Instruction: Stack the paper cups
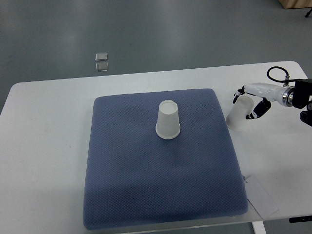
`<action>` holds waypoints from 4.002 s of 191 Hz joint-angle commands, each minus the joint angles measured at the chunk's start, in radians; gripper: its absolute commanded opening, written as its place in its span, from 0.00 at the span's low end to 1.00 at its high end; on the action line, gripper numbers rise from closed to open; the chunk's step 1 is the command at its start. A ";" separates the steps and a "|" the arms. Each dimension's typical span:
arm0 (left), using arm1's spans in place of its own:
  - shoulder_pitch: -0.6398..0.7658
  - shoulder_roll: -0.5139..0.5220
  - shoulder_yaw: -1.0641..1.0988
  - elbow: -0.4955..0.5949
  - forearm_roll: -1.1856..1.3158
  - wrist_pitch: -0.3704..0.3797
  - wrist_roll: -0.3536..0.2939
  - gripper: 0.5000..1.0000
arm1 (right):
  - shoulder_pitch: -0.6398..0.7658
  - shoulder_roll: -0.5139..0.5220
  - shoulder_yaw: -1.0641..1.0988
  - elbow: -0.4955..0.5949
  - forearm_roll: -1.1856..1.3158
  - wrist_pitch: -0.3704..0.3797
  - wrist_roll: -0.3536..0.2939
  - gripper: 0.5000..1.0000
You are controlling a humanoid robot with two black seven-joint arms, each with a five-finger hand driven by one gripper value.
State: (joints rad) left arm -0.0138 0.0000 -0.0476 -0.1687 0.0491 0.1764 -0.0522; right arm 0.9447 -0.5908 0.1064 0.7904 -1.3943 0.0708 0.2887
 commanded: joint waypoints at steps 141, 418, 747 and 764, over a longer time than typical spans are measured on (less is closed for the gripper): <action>0.000 0.000 0.000 0.000 0.000 0.000 0.000 1.00 | 0.327 -0.052 0.113 0.251 0.063 0.147 -0.013 0.00; 0.000 0.000 0.000 0.000 0.000 0.000 0.000 1.00 | 0.316 0.063 0.085 0.440 -0.014 0.242 -0.082 0.00; 0.000 0.000 0.000 0.000 0.000 0.000 0.000 1.00 | 0.054 0.069 0.305 0.109 0.930 0.026 -0.258 0.81; 0.000 0.000 0.000 0.000 0.000 0.000 0.000 1.00 | 0.036 0.091 0.322 0.107 1.028 -0.011 -0.283 0.81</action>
State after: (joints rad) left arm -0.0139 0.0000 -0.0476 -0.1687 0.0491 0.1764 -0.0522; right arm 1.0039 -0.5238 0.4090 0.9015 -0.4826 0.1051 0.0339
